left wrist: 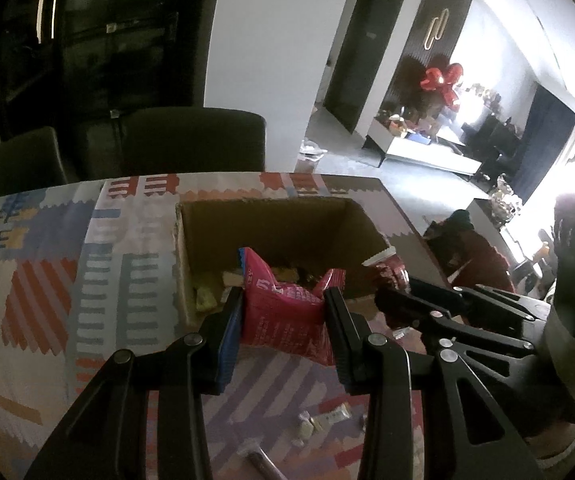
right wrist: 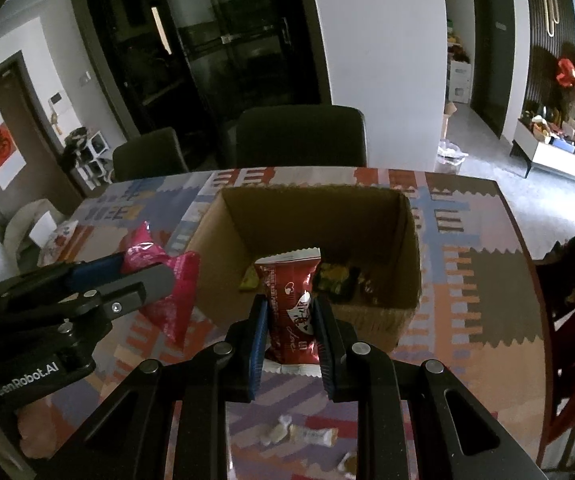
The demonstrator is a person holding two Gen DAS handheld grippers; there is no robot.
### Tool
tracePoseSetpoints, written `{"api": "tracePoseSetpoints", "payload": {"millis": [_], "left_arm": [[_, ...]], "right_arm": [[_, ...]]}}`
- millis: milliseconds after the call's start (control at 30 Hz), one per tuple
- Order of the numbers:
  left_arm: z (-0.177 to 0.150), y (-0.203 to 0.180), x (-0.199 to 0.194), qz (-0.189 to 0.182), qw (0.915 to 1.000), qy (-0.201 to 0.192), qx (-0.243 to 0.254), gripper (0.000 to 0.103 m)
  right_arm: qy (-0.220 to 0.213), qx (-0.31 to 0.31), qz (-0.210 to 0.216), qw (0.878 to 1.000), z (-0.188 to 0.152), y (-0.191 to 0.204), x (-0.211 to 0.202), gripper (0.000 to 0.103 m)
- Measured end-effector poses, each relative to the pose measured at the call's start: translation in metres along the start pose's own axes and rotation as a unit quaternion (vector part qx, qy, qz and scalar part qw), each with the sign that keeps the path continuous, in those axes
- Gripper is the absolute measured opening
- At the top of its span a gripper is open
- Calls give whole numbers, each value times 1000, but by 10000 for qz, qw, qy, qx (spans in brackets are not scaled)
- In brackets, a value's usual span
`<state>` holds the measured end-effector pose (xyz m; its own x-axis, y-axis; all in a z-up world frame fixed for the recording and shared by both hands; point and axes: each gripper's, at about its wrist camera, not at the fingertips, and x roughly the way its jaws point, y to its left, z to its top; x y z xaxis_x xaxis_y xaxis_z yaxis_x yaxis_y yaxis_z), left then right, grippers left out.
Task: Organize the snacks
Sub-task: 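Lower both red snacks into the box and open both grippers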
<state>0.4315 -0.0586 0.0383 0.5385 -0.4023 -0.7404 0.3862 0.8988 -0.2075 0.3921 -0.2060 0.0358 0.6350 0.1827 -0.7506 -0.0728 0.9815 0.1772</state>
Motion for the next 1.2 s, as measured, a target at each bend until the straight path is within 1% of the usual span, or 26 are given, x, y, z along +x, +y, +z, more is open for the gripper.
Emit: {"api": "tracePoseSetpoints", "payload": {"millis": [133,233,400,500,567,600,633,700,733,800,967,1100,1200], "left_arm": [[15,6,13,22,9999,102,-68,39],[24,7,21,83,9998,157,-96,39],[36,9,36,164,9994,291,-118,40],[39,12,46,241,9991,340,-110,44],[40,12,51,384,9986,359,-67,51],[40,12,52,410,9985,357,-50,55],[40,13,53,478,9982,347,-49,62],[40,14,53,559,9979,332,-83,64],[40,15,52,592,9976,332,-110,64],[39,16,48,663,9972,316,-141,67],[33,10,31,952,9954,123,-30,76],[27,7,15,1020,9948,-6,-57,77],[20,5,7,996,9950,-29,-100,77]], "right_arm": [[25,4,9,10000,16,-5,12,24],[72,61,96,9999,26,-9,21,24],[129,209,118,9996,34,-17,37,24],[207,246,73,9995,37,-19,46,24],[207,296,3,9993,39,-23,51,24],[216,336,-25,9992,40,-25,54,27],[232,350,-35,9991,41,-27,55,39],[189,404,-137,9989,41,-29,54,58],[142,404,-208,9989,41,-30,53,58],[129,386,-215,9989,40,-31,50,58],[60,333,-257,9991,36,-31,40,58],[23,319,-291,9991,30,-30,28,58],[-38,320,-315,9990,25,-28,19,58]]}}
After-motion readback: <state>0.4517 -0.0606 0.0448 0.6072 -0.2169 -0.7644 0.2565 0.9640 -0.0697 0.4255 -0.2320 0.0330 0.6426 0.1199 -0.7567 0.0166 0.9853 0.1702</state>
